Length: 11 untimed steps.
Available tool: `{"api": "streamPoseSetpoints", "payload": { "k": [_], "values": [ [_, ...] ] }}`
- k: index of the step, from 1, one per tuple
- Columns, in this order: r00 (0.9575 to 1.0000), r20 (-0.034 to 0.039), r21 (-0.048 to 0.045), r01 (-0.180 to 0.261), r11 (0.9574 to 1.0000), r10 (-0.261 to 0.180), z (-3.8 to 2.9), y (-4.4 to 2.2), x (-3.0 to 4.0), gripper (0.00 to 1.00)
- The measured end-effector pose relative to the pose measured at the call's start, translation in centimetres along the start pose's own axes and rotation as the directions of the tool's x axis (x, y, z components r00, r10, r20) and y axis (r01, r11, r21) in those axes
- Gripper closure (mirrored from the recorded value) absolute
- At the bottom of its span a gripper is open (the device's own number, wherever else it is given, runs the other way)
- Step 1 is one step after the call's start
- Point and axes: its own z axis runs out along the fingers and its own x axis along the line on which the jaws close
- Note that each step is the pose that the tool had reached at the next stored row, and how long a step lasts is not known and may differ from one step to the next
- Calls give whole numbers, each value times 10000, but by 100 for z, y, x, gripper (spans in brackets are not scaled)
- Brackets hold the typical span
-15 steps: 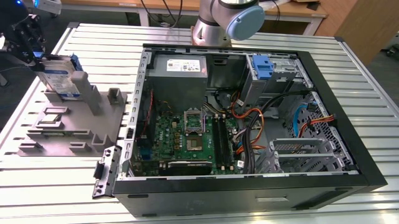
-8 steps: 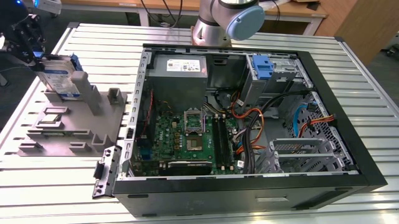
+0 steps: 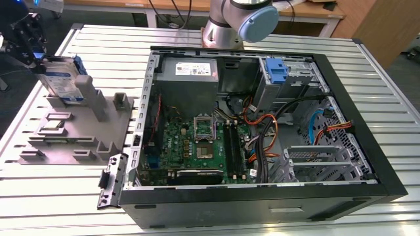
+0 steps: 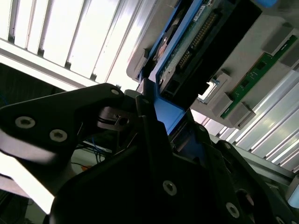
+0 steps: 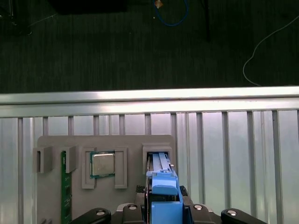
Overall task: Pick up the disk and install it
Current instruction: 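Pick up the disk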
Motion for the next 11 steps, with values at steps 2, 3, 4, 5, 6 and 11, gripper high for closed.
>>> {"api": "streamPoseSetpoints", "payload": {
  "k": [2,3,4,5,6,11],
  "values": [
    [10000,0,1,0,10000,0,-17,0,0,64],
    [10000,-1,-1,0,10000,0,-26,0,0,64],
    [10000,0,0,0,10000,0,-34,0,0,64],
    [10000,0,0,0,10000,0,-43,1,-1,64],
    [10000,0,0,0,10000,0,-53,1,-1,64],
    [10000,0,1,0,10000,0,-96,1,-1,64]
  ]
}}
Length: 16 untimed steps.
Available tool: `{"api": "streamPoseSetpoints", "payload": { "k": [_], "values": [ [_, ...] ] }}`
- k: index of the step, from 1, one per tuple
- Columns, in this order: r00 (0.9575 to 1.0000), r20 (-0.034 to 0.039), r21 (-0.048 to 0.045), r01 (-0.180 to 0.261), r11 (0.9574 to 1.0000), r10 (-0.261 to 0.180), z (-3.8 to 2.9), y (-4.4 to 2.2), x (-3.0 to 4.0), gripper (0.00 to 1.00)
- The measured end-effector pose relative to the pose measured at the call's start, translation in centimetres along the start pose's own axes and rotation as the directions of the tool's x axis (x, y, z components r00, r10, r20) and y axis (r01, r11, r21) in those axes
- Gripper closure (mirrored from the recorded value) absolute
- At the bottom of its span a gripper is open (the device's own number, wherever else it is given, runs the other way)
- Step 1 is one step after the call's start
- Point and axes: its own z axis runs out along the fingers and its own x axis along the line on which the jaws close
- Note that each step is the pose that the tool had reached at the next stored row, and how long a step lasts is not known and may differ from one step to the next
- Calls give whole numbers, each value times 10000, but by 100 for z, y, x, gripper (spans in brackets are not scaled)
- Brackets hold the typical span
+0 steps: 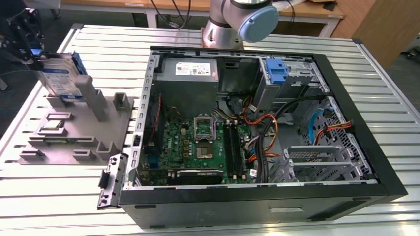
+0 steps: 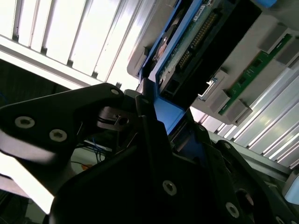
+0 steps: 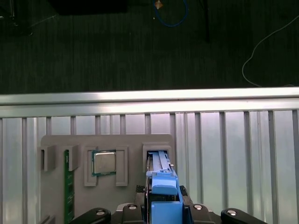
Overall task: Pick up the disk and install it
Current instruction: 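Pick up the disk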
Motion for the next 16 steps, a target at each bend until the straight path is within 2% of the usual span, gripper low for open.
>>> {"api": "streamPoseSetpoints", "payload": {
  "k": [16],
  "values": [
    [10000,0,0,0,10000,0,-142,2,-2,64]
  ]
}}
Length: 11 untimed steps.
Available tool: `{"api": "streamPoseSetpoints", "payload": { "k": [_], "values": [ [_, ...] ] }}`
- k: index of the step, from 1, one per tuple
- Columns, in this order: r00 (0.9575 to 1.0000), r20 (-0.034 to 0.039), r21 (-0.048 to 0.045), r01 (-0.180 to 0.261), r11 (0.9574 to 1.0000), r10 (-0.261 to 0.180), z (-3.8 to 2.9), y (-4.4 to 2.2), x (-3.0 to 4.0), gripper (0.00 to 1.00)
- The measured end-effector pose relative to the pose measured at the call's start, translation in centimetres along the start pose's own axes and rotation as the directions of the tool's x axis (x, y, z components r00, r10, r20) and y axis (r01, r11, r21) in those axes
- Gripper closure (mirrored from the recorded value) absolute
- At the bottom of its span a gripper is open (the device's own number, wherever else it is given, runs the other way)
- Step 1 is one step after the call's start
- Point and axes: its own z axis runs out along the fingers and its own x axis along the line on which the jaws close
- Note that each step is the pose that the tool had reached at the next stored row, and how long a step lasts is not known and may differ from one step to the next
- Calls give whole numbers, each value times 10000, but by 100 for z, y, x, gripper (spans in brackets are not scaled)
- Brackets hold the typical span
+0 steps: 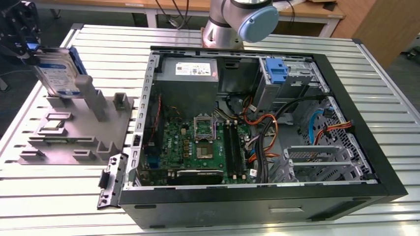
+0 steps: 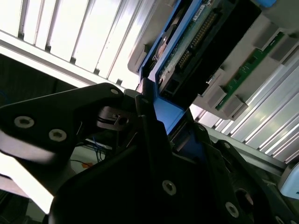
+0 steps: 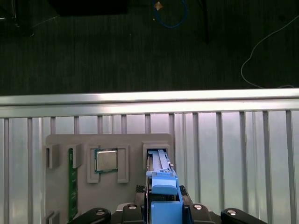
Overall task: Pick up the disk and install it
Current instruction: 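Pick up the disk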
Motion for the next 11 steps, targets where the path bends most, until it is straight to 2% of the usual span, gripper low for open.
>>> {"api": "streamPoseSetpoints", "payload": {
  "k": [11],
  "values": [
    [10000,1,0,0,10000,0,-92,1,-1,64]
  ]
}}
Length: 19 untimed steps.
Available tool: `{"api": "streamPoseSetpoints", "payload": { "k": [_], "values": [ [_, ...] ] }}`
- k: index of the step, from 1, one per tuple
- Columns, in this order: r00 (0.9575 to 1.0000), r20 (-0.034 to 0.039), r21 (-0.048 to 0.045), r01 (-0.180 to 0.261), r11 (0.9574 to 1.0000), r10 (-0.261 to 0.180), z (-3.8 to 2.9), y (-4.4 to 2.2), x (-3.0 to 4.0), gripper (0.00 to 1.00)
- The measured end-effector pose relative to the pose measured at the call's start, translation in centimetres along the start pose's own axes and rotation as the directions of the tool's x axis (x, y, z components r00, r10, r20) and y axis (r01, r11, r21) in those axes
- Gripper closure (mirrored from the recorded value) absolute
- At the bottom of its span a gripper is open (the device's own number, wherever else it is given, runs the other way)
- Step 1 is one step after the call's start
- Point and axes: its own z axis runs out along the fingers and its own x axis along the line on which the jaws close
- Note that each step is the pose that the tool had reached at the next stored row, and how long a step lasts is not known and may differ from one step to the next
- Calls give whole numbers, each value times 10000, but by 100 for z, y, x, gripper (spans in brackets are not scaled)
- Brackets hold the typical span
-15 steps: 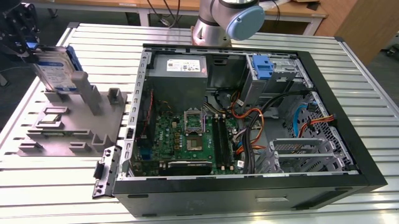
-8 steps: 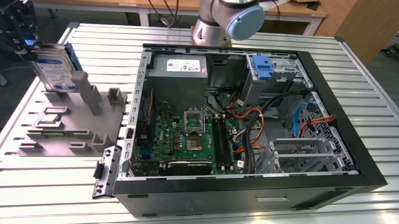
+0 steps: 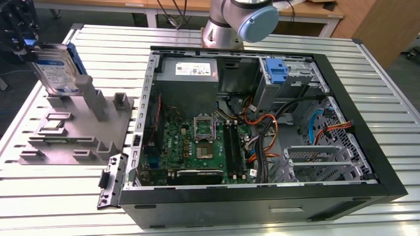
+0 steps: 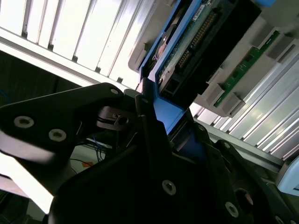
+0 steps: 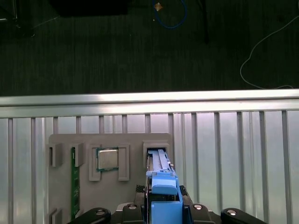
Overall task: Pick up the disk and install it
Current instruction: 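Pick up the disk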
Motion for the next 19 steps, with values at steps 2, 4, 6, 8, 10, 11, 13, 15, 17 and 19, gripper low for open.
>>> {"api": "streamPoseSetpoints", "payload": {
  "k": [2,4,6,8,10,11,13,15,17,19],
  "values": [
    [10000,0,3,0,10000,0,-7,0,0,64],
    [10000,0,2,0,10000,0,-8,0,0,64],
    [10000,-1,-1,0,10000,0,-10,0,0,64],
    [10000,-1,0,0,10000,0,-9,0,0,64],
    [10000,-1,0,0,10000,0,-9,0,0,64],
    [10000,-1,-1,0,10000,0,-10,0,0,64],
    [10000,-1,0,0,10000,0,-10,0,0,64],
    [10000,-4,-6,0,10000,0,-22,0,0,64],
    [10000,-1,-1,0,10000,0,-44,1,0,64],
    [10000,-1,-1,0,10000,0,-64,1,-1,64]
  ]
}}
